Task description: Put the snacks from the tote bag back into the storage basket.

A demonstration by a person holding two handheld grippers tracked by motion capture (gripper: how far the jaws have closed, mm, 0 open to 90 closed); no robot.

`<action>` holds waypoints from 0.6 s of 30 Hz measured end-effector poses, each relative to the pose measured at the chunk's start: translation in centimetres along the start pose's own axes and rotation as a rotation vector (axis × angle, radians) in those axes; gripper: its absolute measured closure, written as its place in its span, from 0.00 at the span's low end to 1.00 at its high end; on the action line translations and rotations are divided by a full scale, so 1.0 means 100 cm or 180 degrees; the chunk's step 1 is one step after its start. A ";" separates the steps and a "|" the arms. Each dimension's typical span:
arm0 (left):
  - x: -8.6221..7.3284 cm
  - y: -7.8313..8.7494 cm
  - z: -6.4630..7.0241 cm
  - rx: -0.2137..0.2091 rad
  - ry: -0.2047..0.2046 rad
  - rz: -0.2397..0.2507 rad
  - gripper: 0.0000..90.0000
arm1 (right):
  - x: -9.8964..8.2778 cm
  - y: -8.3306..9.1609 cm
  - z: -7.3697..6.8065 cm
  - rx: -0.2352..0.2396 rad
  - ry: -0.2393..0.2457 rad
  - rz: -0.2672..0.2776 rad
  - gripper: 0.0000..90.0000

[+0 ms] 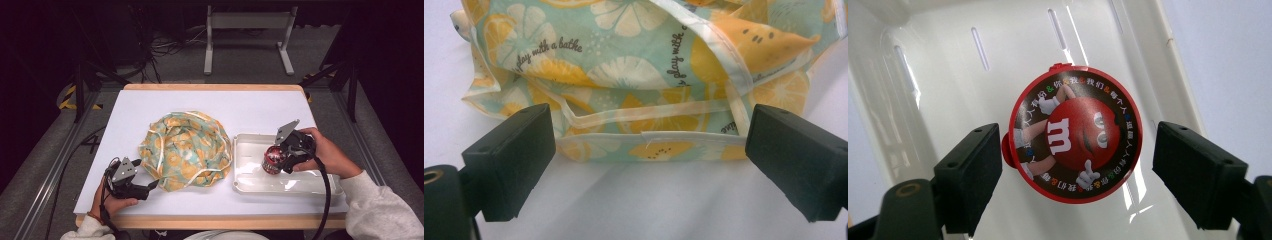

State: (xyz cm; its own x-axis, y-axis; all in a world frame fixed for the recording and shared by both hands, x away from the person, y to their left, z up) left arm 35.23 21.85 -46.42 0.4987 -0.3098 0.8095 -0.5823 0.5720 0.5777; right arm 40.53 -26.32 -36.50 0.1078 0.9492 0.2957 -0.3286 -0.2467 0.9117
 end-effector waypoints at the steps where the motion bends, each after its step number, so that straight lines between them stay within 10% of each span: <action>1: 0.000 0.000 0.000 0.0006 0.0005 -0.0001 0.07 | -0.001 0.001 -0.001 -0.0032 -0.0028 0.0037 0.23; 18: 0.006 -0.007 0.001 -0.0038 -0.0021 -0.0018 0.07 | -0.022 0.011 -0.006 -0.0387 -0.0429 0.0500 0.10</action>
State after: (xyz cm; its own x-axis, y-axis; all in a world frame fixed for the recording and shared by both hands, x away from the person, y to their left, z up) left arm 35.87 21.20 -46.36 0.4978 -0.3181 0.8069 -0.5719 0.5791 0.5810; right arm 39.36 -28.55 -36.34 0.1680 0.8643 0.4740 -0.4610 -0.3561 0.8128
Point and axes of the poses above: each handheld gripper's, and its own axes: y roughly backward along the jaws, x roughly out of its top, z roughly to its right, the point moved 2 cm from there along -y, roughly forward along the jaws, and after that the axes turned 12 degrees about y, right-handed, at the moved point
